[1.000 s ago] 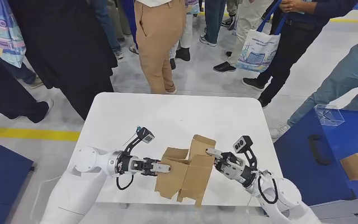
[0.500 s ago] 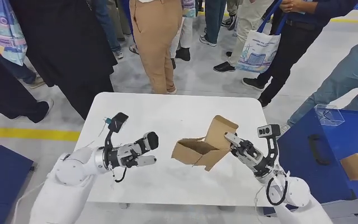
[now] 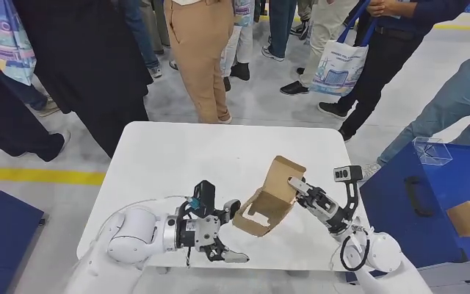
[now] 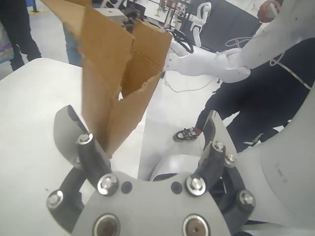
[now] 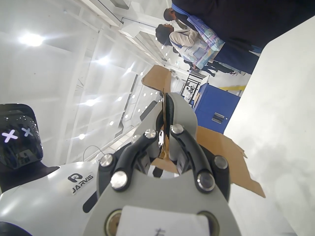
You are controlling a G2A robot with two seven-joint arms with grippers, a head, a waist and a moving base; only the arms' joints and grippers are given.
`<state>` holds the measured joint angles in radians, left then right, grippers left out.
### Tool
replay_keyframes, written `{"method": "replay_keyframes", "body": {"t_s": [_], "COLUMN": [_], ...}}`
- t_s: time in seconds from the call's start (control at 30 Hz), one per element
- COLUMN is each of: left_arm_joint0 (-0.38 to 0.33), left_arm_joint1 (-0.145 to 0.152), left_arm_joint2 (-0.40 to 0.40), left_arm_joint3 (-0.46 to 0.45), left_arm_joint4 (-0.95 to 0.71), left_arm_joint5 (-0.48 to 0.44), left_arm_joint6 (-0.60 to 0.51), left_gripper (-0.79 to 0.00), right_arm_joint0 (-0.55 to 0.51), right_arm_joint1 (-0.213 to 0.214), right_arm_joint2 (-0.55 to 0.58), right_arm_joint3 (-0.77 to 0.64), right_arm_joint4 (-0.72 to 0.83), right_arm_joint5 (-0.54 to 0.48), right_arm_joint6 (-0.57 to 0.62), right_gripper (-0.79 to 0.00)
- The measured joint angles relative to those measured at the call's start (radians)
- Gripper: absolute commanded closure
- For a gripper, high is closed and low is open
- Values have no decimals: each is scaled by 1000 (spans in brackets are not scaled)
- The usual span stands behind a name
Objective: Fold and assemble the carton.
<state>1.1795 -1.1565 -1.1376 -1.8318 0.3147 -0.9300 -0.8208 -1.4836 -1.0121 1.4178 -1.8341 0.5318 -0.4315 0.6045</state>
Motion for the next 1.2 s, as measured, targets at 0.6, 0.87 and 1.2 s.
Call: {"method": "replay_keyframes", "body": {"t_s": [0.6,0.87,1.2], "left_arm_joint0": [-112,-124,-124], "left_arm_joint1": [3,3,3], "left_arm_joint2": [158,165,165], "left_arm_joint3": [47,64,64], "left_arm_joint4": [-59,-55,-55], "left_arm_joint5": [64,66,66], "left_arm_joint6": [-21,1,1], "left_gripper": [-785,-785,-785], "right_arm_joint0": [-12,-12,-12], "right_arm_joint1": [-18,-20,-20], "right_arm_joint2": [-64,-65,-65], "right_arm_joint3": [-35,-32,-32], "right_arm_joint4": [-3,24,23], "right_arm_joint5": [56,71,71], "right_arm_joint6": [0,27,26], "right_gripper": [0,0,0]}}
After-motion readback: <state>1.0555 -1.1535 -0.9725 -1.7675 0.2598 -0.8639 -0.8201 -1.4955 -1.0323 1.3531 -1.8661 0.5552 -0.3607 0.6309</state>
